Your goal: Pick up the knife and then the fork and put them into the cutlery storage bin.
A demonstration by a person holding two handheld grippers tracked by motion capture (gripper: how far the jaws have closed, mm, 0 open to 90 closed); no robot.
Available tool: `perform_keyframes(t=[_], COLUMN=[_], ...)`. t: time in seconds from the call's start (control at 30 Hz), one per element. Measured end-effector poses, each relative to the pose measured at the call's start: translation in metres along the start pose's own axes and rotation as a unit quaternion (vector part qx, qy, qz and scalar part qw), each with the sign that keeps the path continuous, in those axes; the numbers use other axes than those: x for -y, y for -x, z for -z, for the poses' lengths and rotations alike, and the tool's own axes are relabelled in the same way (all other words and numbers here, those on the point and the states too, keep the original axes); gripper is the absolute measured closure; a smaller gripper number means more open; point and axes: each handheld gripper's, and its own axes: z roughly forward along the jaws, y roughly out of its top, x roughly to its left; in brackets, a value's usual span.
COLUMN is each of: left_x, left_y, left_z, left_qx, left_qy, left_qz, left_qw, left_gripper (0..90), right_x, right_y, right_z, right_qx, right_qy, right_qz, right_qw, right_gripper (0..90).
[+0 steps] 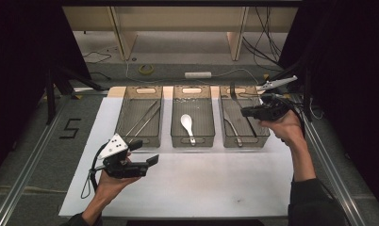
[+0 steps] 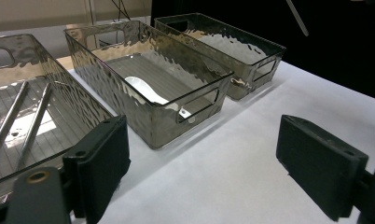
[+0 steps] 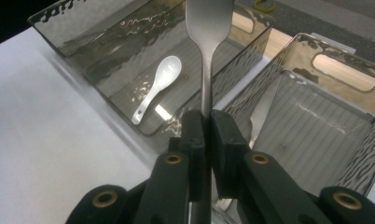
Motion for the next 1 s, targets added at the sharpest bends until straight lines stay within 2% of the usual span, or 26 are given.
perform_keyframes(t=[0.3,0.53,0.67,1.0], left_x=[0.0,0.0,0.0,0.0], left_y=[0.0,0.0,0.0,0.0], left_z=[0.0,0.0,0.0,0.001], left_qx=[0.0,0.0,0.001,0.002], left_qy=[0.0,-0.001,0.0,0.0], left_qz=[0.001,-0.001,0.0,-0.002], left_qw=[1.0,1.0,1.0,1.0], left_gripper=[16.8,16.8,16.8,16.8], right_x=[-0.013,-0.017,-0.016,-0.004], right_y=[0.012,0.022,0.03,0.044], right_z=[-0.008,-0.018,-0.026,-0.051], right_qx=[0.017,0.031,0.041,0.065], right_qy=[0.01,0.014,0.02,0.008], right_qz=[-0.015,-0.039,-0.058,-0.083], right_qw=[0.9997,0.9986,0.9973,0.9944], right_gripper=[85.0,85.0,85.0,85.0])
